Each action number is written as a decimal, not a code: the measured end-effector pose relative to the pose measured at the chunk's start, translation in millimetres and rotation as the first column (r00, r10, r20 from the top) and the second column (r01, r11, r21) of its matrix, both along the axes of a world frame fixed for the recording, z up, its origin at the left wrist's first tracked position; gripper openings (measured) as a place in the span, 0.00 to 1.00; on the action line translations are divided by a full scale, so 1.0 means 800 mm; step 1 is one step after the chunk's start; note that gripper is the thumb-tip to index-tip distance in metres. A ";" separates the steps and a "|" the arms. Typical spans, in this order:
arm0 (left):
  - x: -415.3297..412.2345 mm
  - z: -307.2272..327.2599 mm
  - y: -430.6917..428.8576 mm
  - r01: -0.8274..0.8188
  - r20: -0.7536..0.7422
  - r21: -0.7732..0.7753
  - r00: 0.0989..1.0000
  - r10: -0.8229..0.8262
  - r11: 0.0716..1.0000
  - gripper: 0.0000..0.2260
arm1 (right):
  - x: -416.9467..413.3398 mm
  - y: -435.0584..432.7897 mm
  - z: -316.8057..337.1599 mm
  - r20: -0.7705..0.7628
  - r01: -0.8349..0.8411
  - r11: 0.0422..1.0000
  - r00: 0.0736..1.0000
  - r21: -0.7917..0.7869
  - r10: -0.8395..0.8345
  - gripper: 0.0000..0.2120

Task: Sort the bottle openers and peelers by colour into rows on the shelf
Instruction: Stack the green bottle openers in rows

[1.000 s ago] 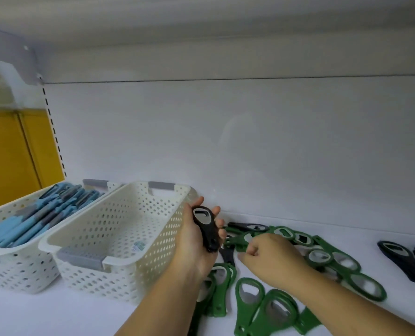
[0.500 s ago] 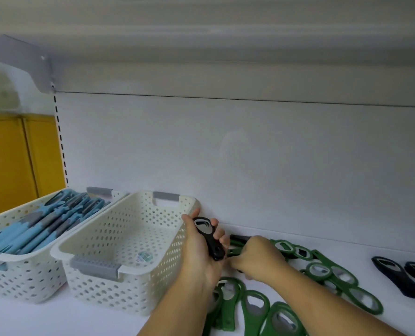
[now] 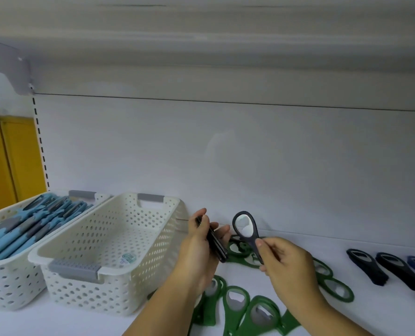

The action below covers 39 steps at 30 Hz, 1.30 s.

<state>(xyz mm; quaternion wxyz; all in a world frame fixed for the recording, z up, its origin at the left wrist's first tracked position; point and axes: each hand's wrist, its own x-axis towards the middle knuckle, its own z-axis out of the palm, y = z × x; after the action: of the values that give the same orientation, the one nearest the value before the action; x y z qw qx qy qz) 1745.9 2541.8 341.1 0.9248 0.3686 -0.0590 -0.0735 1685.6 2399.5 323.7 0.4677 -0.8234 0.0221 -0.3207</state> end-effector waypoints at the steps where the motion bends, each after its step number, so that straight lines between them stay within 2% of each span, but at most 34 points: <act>1: -0.004 -0.002 -0.005 0.010 0.041 0.075 0.999 -0.013 0.997 0.10 | -0.005 -0.002 0.000 0.021 0.003 1.000 1.000 0.003 -0.003 0.08; 5: -0.028 -0.008 -0.024 0.070 0.122 0.283 0.987 -0.108 0.957 0.10 | -0.018 -0.005 -0.001 0.123 0.016 0.978 0.992 -0.208 0.010 0.05; 9: -0.047 -0.006 -0.033 0.150 0.127 0.253 0.974 -0.186 0.956 0.10 | -0.036 0.008 -0.003 0.100 -0.052 0.975 0.992 -0.216 0.075 0.02; 13: -0.061 -0.013 -0.043 0.183 0.143 0.296 0.962 -0.233 0.938 0.10 | -0.057 -0.006 -0.003 -0.029 -0.086 0.994 0.996 -0.069 0.084 0.05; 16: -0.077 -0.018 -0.052 0.135 0.262 0.476 0.921 -0.287 0.869 0.10 | -0.079 -0.022 -0.003 -0.220 -0.089 0.995 0.973 -0.042 0.078 0.12; 19: -0.095 -0.024 -0.061 0.078 0.381 0.651 0.827 -0.414 0.755 0.08 | -0.102 -0.040 -0.001 -0.359 -0.197 0.980 0.913 0.031 0.195 0.20; 22: -0.115 -0.025 -0.068 0.119 0.426 0.694 0.728 -0.538 0.710 0.11 | -0.125 -0.059 0.006 -0.452 -0.327 0.913 0.795 0.245 0.406 0.13; 23: -0.120 -0.027 -0.071 0.126 0.442 0.706 0.690 -0.573 0.697 0.11 | -0.132 -0.063 0.008 -0.461 -0.351 0.896 0.770 0.271 0.441 0.14; 26: -0.134 -0.029 -0.076 0.117 0.463 0.751 0.607 -0.645 0.649 0.11 | -0.146 -0.070 0.005 -0.468 -0.326 0.912 0.784 0.248 0.408 0.25; 27: -0.138 -0.030 -0.077 0.120 0.463 0.761 0.589 -0.663 0.638 0.12 | -0.149 -0.074 0.003 -0.467 -0.319 0.916 0.789 0.243 0.399 0.26; 30: -0.143 -0.033 -0.079 0.106 0.474 0.789 0.521 -0.710 0.605 0.16 | -0.159 -0.081 0.002 -0.445 -0.380 0.890 0.771 0.251 0.455 0.08; 32: -0.145 -0.035 -0.080 0.108 0.471 0.804 0.486 -0.736 0.585 0.21 | -0.164 -0.090 -0.001 -0.452 -0.388 0.896 0.773 0.217 0.445 0.04; 35: -0.146 -0.035 -0.082 0.185 0.442 0.776 0.521 -0.730 0.602 0.25 | -0.169 -0.101 -0.002 -0.511 -0.312 0.939 0.788 0.149 0.343 0.16; 36: -0.146 -0.036 -0.083 0.196 0.441 0.759 0.545 -0.713 0.620 0.25 | -0.171 -0.104 -0.002 -0.527 -0.289 0.950 0.793 0.117 0.306 0.18; 39: -0.148 -0.038 -0.086 0.179 0.432 0.750 0.597 -0.676 0.637 0.27 | -0.179 -0.112 0.000 -0.572 -0.264 0.964 0.787 0.026 0.231 0.11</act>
<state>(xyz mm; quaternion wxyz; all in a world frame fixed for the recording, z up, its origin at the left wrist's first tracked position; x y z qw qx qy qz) 1627.3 2472.8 310.4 0.5995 0.6297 -0.4583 -0.1847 1542.1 2310.0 323.3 0.4546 -0.8896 0.0439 0.0041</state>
